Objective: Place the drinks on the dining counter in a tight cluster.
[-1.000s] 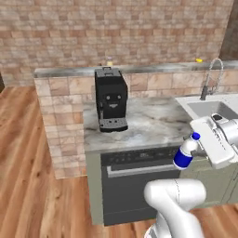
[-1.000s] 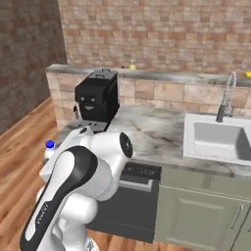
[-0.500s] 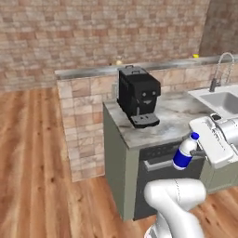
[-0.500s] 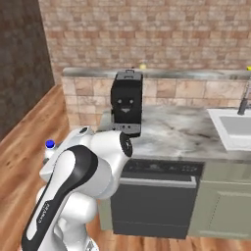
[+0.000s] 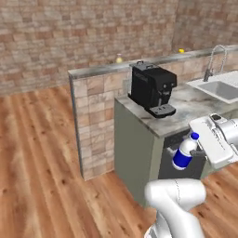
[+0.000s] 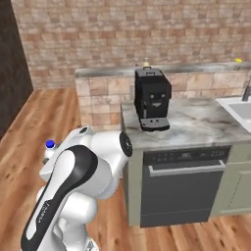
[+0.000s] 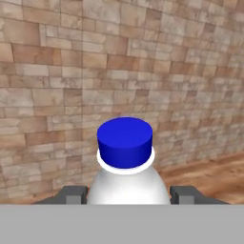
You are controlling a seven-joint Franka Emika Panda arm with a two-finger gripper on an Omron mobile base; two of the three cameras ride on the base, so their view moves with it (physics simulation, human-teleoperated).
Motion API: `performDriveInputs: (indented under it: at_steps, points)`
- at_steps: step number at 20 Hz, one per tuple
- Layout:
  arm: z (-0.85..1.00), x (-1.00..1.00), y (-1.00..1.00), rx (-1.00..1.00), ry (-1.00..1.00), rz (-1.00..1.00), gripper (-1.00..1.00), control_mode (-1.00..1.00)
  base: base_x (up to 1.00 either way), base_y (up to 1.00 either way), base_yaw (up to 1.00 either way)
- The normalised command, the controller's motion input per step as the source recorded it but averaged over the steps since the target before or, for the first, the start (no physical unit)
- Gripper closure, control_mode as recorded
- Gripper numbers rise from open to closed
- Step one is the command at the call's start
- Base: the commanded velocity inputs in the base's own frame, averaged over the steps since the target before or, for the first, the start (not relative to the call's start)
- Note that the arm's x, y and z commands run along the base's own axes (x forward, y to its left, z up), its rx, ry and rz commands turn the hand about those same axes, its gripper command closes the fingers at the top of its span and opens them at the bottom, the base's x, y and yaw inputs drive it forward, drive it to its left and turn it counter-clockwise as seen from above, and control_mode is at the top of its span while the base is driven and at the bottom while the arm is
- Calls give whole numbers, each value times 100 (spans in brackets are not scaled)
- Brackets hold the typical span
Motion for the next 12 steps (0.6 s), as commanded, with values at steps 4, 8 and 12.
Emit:
performDriveInputs:
  at_steps: [4, 8, 12]
  points:
    - [0, 0, 0, 0, 0, 0, 100, 100, 4, 100, -36]
    - [0, 0, 0, 0, 0, 0, 100, 100, 24, 100, -37]
    - [0, 0, 0, 0, 0, 0, 100, 100, 37, 100, -40]
